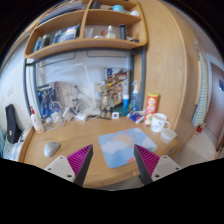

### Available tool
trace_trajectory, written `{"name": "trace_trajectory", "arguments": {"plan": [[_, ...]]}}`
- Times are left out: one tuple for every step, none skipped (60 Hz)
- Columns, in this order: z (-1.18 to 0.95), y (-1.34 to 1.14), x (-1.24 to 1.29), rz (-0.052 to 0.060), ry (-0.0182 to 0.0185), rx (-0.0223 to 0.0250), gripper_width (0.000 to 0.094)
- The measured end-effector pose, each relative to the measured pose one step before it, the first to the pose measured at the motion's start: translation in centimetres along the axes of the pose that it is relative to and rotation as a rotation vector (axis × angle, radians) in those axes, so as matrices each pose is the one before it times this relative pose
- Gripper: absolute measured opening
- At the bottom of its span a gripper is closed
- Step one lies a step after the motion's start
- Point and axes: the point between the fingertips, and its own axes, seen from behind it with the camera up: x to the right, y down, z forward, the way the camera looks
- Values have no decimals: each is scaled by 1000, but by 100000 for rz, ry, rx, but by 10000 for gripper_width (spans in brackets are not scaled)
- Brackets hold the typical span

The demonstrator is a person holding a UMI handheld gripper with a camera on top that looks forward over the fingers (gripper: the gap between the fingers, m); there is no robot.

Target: Arrange mouse

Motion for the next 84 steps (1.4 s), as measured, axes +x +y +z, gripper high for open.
{"name": "trace_trajectory", "arguments": {"plan": [[236,776,-962,-309,-1325,-1206,827],[190,702,-1104,-435,-1023,-969,826],[156,614,-1116,-476,-1057,-1060,826],[187,626,-1117,-384,-1113,-1097,826],[197,591,-1113,-338,-1095,-1061,825],[216,530,-1126,-439,-1236,-1028,825],[213,464,-1181,-588,-1513,-862,824],[209,407,-1225,-653,-1680,-676,824],[250,379,-1128,-526,-1481,-690,827],[298,407,-1058,-330,-1097,-794,832],[306,427,-977,-201,-833,-878,834],[343,394,-998,-226,-824,-920,835],[358,382,-1036,-300,-952,-972,834],[360,382,-1014,-341,-987,-987,835],[369,348,-966,-391,-865,-1006,836],[414,286,-894,-421,-738,-881,835],[438,282,-868,-559,-697,-754,836],[426,223,-855,-557,-676,-706,841],[477,198,-822,-455,-625,-680,839],[467,197,-796,-365,-606,-721,839],[459,163,-790,-386,-573,-710,841],[485,162,-733,-373,-504,-713,842],[503,123,-659,-353,-336,-721,840],[468,104,-603,-294,-248,-721,838],[461,94,-552,-320,-173,-622,839],[437,66,-513,-390,-123,-522,837],[477,70,-494,-399,-21,-452,835],[461,55,-462,-376,73,-525,838],[442,79,-377,-372,187,-592,838],[495,34,-331,-378,221,-521,838],[469,7,-315,-384,175,-464,838],[469,-13,-293,-395,122,-507,838],[483,2,-240,-397,192,-618,836],[430,-33,-211,-422,236,-565,839],[433,-68,-251,-398,203,-431,840],[434,-93,-240,-402,158,-290,838],[429,-129,-272,-356,58,-282,837],[426,-130,-279,-315,-18,-265,837],[409,-129,-256,-225,26,-235,839],[398,-146,-276,-122,-73,-161,838],[391,-170,-293,-104,-225,-10,839],[387,-216,-305,-74,-329,89,837],[371,-192,-289,-15,-343,39,837],[378,-171,-249,135,-215,-90,836],[379,-145,-184,222,11,-222,837],[285,-154,-186,257,-17,-208,836],[314,-177,-221,69,-7,-120,838],[310,-231,-218,-54,-88,-60,834],[300,-212,-186,-44,-94,-62,835],[303,-199,-176,-40,-44,-139,834],[296,-181,-139,-37,4,-95,839],[343,-287,-29,-238,594,-311,835],[215,-133,-186,-503,-58,-61,830],[183,-200,-254,-372,-111,299,823],[186,-185,-221,-149,-198,77,820],[162,-132,-231,-33,-266,-134,819],[184,-175,-203,150,-209,-7,819],[204,-187,-240,171,-284,74,819],[197,-158,-254,101,-314,-16,817],[196,-134,-243,-48,-329,81,816],[156,-170,-196,-204,-172,173,815],[163,-118,-166,-331,-121,20,809],[187,-146,-135,-407,-34,71,803],[100,-89,-170,-281,-260,83,795],[159,-93,-205,-174,-413,-33,786],[90,-75,-172,-134,-400,18,772],[53,-36,-141,-67,-276,-12,756],[76,-26,-109,-146,-167,-78,737],[44,-26,-150,-225,-266,-155,717],[24,17,-156,-209,-361,-305,694],[13,-17,-157,-128,-414,-265,661],[-2,7,-135,-230,-321,-187,621],[10,3,-113,-293,-206,-179,568],[3,-18,-162,-201,-259,-93,517],[64,34,-354,-29,-433,-78,513],[-51,-6,-95,-306,-489,-81,515],[-20,4,-95,-481,-249,-125,508],[-11,30,-89,-679,-255,-40,497],[-29,50,-105,-699,-219,-193,494],[-28,6,-184,-566,-501,-74,481],[10,4,-303,-258,-878,-80,471],[-12,-2,-301,-299,-957,-1,458],[-15,17,-210,-397,-610,147,444],[-32,3,-120,-405,-135,154,412]]}}
